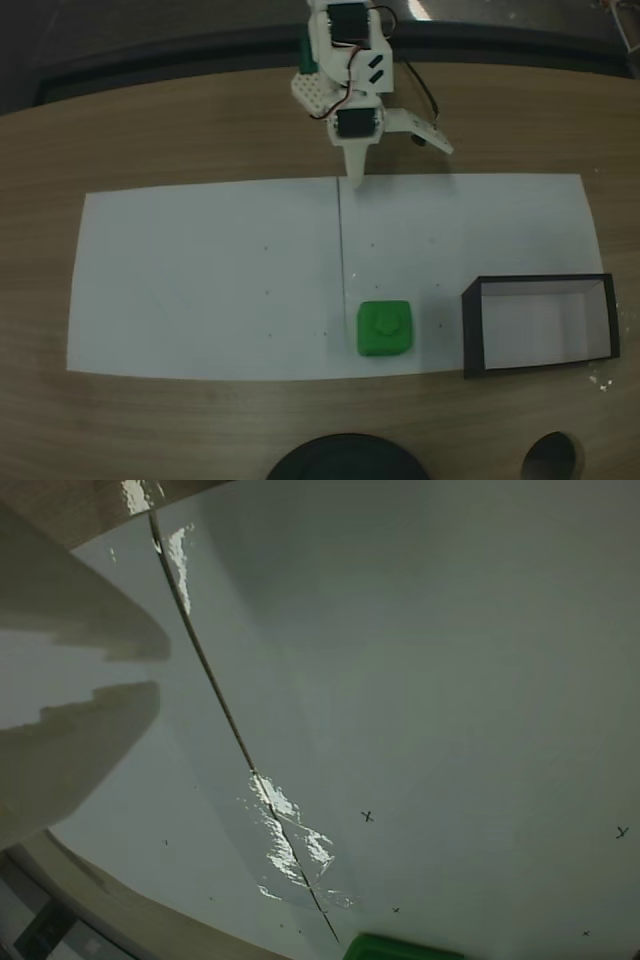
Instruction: Grab a green square and put it in the box.
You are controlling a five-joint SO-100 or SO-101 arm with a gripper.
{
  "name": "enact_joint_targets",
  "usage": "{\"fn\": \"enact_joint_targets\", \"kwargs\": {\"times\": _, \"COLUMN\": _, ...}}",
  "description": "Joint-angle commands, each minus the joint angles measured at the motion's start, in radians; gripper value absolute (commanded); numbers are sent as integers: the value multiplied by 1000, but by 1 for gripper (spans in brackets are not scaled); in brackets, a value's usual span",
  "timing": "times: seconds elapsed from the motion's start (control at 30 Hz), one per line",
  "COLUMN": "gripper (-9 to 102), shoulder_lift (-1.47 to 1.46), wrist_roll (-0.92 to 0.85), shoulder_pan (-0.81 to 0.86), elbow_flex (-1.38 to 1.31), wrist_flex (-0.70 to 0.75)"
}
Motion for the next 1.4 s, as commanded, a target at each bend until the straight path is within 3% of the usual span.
{"fn": "enact_joint_targets", "kwargs": {"times": 0.0, "gripper": 0, "shoulder_lift": 20, "wrist_roll": 5, "shoulder_pan": 5, "elbow_flex": -55, "wrist_flex": 6}}
{"fn": "enact_joint_targets", "kwargs": {"times": 0.6, "gripper": 0, "shoulder_lift": 20, "wrist_roll": -3, "shoulder_pan": -5, "elbow_flex": -55, "wrist_flex": 6}}
{"fn": "enact_joint_targets", "kwargs": {"times": 0.93, "gripper": 0, "shoulder_lift": 21, "wrist_roll": -29, "shoulder_pan": 12, "elbow_flex": -32, "wrist_flex": -143}}
{"fn": "enact_joint_targets", "kwargs": {"times": 1.07, "gripper": 0, "shoulder_lift": 20, "wrist_roll": -179, "shoulder_pan": 132, "elbow_flex": -114, "wrist_flex": -268}}
{"fn": "enact_joint_targets", "kwargs": {"times": 1.17, "gripper": 0, "shoulder_lift": 6, "wrist_roll": -156, "shoulder_pan": 140, "elbow_flex": -213, "wrist_flex": -408}}
{"fn": "enact_joint_targets", "kwargs": {"times": 1.37, "gripper": 0, "shoulder_lift": -167, "wrist_roll": -117, "shoulder_pan": 61, "elbow_flex": -408, "wrist_flex": -430}}
